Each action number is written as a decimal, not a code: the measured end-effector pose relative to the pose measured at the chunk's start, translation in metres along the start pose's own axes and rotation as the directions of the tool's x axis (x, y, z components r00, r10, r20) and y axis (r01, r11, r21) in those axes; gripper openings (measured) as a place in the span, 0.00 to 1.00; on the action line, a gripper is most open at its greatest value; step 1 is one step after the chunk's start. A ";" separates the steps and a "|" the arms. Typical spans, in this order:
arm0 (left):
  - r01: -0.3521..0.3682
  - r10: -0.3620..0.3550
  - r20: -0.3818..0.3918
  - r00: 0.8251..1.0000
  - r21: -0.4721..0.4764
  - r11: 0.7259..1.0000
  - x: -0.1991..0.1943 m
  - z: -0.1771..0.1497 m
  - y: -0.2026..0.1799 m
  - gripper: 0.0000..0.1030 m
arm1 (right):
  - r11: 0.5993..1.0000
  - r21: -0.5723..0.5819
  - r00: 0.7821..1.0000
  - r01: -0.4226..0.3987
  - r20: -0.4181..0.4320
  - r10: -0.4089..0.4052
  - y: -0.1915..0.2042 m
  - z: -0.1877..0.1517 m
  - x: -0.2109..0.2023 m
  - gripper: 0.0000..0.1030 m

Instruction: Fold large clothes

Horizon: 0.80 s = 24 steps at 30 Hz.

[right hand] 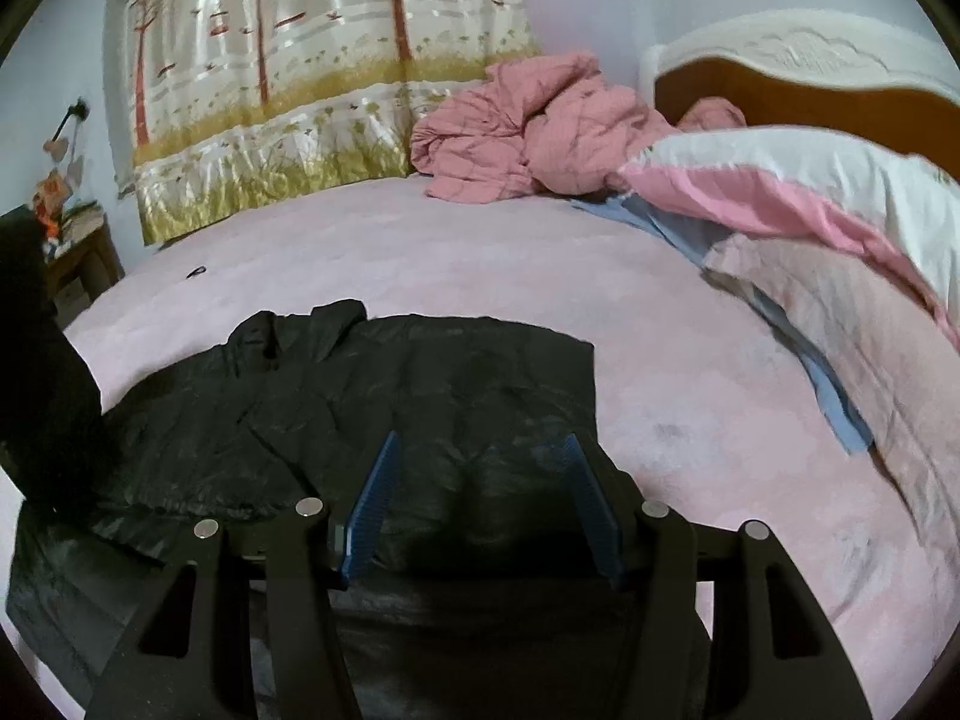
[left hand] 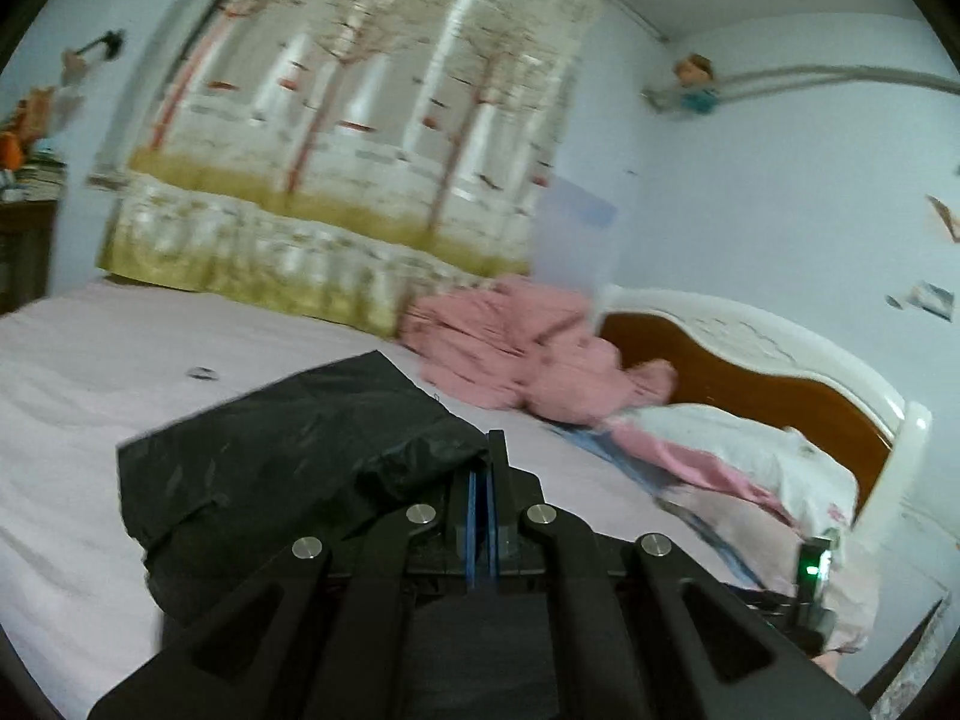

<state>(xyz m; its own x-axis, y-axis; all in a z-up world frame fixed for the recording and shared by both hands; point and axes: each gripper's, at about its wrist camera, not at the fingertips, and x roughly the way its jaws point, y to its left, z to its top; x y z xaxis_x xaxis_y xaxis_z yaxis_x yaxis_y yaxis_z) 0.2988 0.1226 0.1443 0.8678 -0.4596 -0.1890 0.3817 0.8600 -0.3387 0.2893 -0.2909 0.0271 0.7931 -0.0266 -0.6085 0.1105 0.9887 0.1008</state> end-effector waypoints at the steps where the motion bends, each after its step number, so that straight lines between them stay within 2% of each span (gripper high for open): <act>1: 0.016 -0.016 -0.017 1.000 -0.008 1.000 0.014 -0.012 -0.014 0.03 | 1.000 0.012 1.000 0.006 -0.010 -0.006 -0.004 0.000 0.003 0.54; 5: 0.032 -0.035 -0.109 0.993 -0.025 0.999 0.077 -0.062 -0.059 0.03 | 0.999 0.051 1.000 0.017 -0.025 -0.016 -0.020 0.000 0.009 0.54; 8: 0.009 -0.015 -0.208 0.978 -0.028 1.000 0.114 -0.101 -0.077 0.03 | 0.998 0.065 0.999 0.008 -0.034 -0.006 -0.028 -0.001 0.011 0.54; 10: -0.011 0.006 -0.292 0.956 -0.014 1.000 0.138 -0.123 -0.080 0.03 | 0.998 0.065 0.999 0.010 -0.040 -0.007 -0.028 -0.001 0.013 0.54; 11: -0.021 0.020 -0.348 0.937 -0.001 1.000 0.147 -0.136 -0.082 0.04 | 0.998 0.064 0.999 0.011 -0.039 -0.009 -0.028 -0.001 0.012 0.54; 12: -0.015 0.013 -0.389 0.921 -0.002 1.000 0.152 -0.146 -0.085 0.09 | 0.998 0.063 0.999 0.004 -0.038 -0.002 -0.028 0.000 0.013 0.54; 13: 0.014 -0.020 -0.414 0.910 -0.016 1.000 0.152 -0.154 -0.086 0.19 | 0.998 0.063 0.999 0.000 -0.035 0.002 -0.028 0.000 0.012 0.54; 14: 0.050 -0.057 -0.419 0.906 -0.027 0.998 0.145 -0.159 -0.086 0.25 | 0.998 0.062 1.000 -0.004 -0.030 0.005 -0.027 0.000 0.011 0.54; 15: 0.058 -0.060 -0.409 0.910 -0.018 0.998 0.135 -0.163 -0.089 0.41 | 0.998 0.060 1.000 -0.006 -0.026 0.008 -0.025 0.001 0.010 0.54; 16: 0.035 -0.025 -0.379 0.925 0.018 0.999 0.118 -0.165 -0.092 0.63 | 0.998 0.055 1.000 -0.010 -0.022 0.011 -0.023 0.001 0.008 0.54; 18: 0.006 0.015 -0.304 0.953 0.066 0.998 0.090 -0.162 -0.095 0.76 | 0.999 0.041 1.000 -0.019 -0.015 0.019 -0.017 0.001 0.005 0.54; 19: -0.005 0.028 -0.270 0.962 0.086 0.996 0.074 -0.159 -0.094 0.76 | 0.999 0.030 1.000 -0.026 -0.013 0.027 -0.012 0.002 0.004 0.54; 21: -0.056 0.081 -0.228 0.970 0.112 0.992 0.047 -0.150 -0.086 0.76 | 0.999 0.006 0.998 -0.054 -0.010 0.054 -0.001 0.002 0.001 0.54; 22: -0.107 0.128 -0.195 0.972 0.116 0.987 0.032 -0.142 -0.076 0.76 | 0.997 -0.010 0.997 -0.071 -0.009 0.071 0.007 0.002 -0.001 0.54; 23: -0.149 0.168 -0.177 0.970 0.117 0.982 0.023 -0.137 -0.067 0.76 | 0.995 -0.036 0.996 -0.092 -0.008 0.092 0.018 0.002 -0.003 0.54; 24: -0.221 0.239 -0.164 0.957 0.121 0.968 0.014 -0.131 -0.054 0.76 | 0.992 -0.061 0.994 -0.110 -0.010 0.110 0.029 0.002 -0.005 0.54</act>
<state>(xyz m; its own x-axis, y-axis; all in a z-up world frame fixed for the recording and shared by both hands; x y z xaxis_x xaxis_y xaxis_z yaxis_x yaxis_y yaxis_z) 0.2485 0.0406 0.0389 0.8694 -0.2705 -0.4134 0.2161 0.9607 -0.1742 0.2893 -0.2619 0.0348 0.7942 0.0838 -0.6019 -0.0142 0.9927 0.1195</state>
